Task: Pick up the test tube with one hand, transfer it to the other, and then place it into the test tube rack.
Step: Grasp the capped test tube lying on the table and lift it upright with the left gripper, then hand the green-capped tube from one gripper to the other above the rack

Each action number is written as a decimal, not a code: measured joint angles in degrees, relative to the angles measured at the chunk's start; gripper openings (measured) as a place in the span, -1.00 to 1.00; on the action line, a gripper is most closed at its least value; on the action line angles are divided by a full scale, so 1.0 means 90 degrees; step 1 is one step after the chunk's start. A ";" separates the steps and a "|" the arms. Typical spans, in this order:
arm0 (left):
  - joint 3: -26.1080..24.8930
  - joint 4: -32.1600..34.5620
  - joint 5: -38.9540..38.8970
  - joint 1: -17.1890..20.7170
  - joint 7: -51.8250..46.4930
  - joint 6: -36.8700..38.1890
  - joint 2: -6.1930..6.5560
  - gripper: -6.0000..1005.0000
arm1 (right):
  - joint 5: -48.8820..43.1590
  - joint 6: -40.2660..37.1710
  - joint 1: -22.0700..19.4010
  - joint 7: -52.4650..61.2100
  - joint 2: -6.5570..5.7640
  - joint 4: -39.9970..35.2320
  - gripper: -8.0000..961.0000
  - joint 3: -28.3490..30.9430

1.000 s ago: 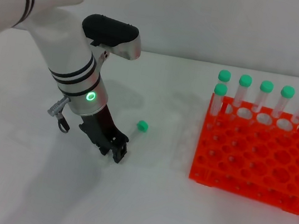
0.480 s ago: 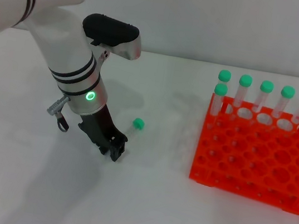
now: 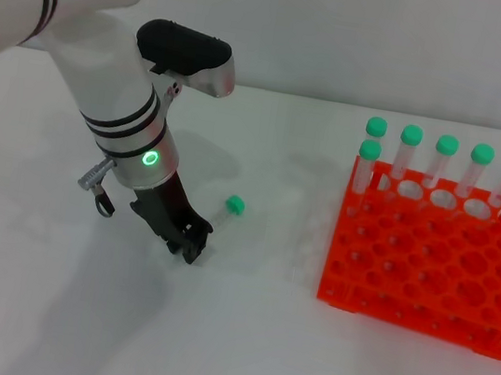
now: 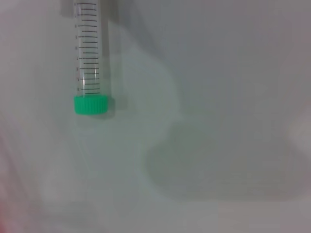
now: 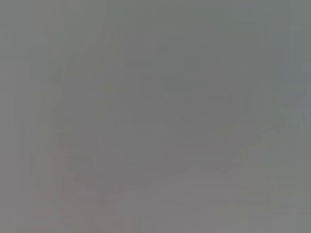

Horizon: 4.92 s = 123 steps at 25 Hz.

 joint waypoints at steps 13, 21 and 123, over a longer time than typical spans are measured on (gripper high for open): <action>-0.0010 -0.0112 -0.0379 0.0022 0.0139 -0.0629 0.0032 -0.60 | 0.0000 0.0011 -0.0025 0.0000 -0.0013 -0.0003 0.78 0.0000; -0.0010 -0.0809 -0.2127 0.0233 0.1274 -0.0851 0.0049 -0.60 | 0.0000 0.0017 -0.0026 0.0000 -0.0020 -0.0031 0.78 0.0000; -0.0103 0.4029 -1.0414 0.3695 1.4254 -0.0690 -0.0187 -0.60 | -0.4065 0.2011 0.0774 0.5405 -0.0107 -0.3565 -0.52 -0.2014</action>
